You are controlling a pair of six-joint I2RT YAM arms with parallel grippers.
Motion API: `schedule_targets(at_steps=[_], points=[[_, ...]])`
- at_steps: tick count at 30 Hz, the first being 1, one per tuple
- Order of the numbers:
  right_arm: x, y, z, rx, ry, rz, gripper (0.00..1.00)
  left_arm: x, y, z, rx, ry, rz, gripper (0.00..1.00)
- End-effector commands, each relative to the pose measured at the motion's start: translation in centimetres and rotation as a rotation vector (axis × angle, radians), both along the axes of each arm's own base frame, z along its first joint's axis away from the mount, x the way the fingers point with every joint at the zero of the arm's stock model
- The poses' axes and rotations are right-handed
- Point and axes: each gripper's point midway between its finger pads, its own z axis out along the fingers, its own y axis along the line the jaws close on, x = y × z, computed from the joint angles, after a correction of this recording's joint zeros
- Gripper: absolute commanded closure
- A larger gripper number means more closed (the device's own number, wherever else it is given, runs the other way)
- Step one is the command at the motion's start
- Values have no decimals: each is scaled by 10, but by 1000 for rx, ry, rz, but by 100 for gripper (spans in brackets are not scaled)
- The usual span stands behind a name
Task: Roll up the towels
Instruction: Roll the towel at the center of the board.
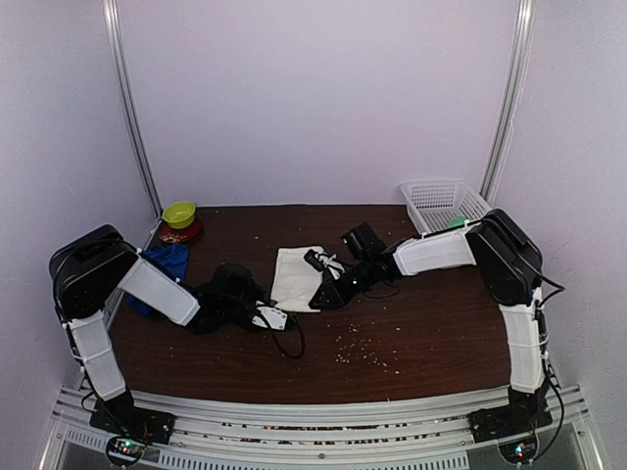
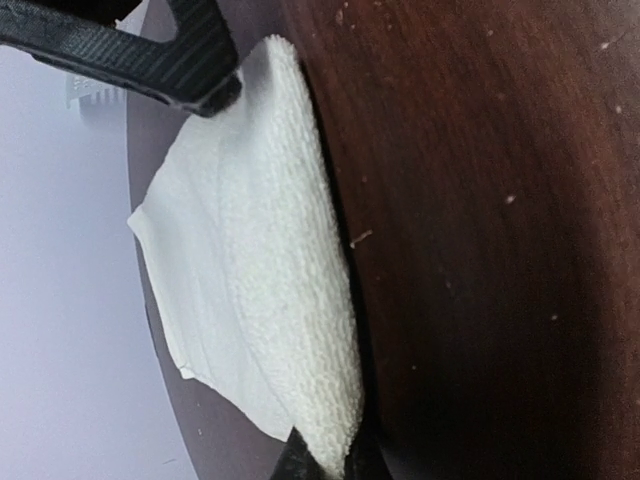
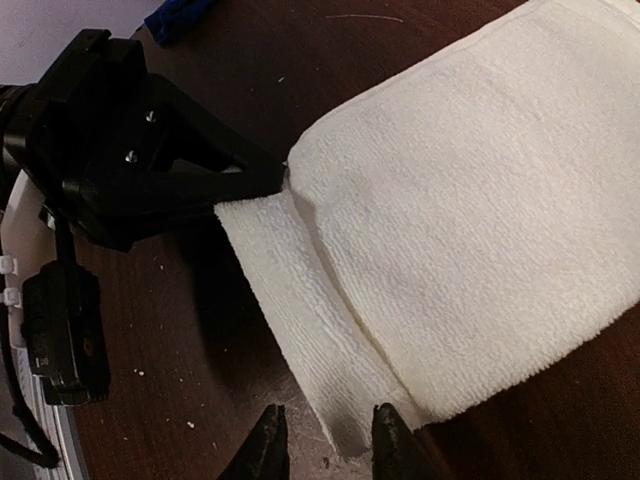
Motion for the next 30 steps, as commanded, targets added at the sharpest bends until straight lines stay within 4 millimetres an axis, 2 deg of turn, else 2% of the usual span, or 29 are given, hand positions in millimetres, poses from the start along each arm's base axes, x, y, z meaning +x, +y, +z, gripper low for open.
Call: schedule_targets(at_steps=[1, 6, 8, 11, 14, 17, 23, 25, 30], points=[[5, -22, 26, -36, -99, -32, 66, -32, 2, -20, 12, 229, -6, 100], [2, -41, 47, -63, -251, -35, 56, -37, 2, -20, 0, 321, 12, 100], [-3, -50, 48, -77, -328, -33, 52, -38, 3, -21, -1, 367, 25, 100], [-18, -52, 50, -89, -479, 32, 49, -35, 4, -18, -19, 424, 41, 100], [-34, -47, 55, -94, -632, 87, 44, -34, 5, -12, -43, 511, 51, 100], [-48, -41, 52, -142, -759, 173, 42, -36, 6, -9, -54, 616, 54, 100], [-69, -22, 48, -193, -988, 279, 41, -42, 11, -14, -50, 811, 77, 100], [-73, -18, 46, -212, -1058, 294, 41, -43, 11, -15, -48, 850, 78, 100], [-63, -13, 33, -324, -1182, 289, 41, -45, 11, -16, -37, 905, 78, 100]])
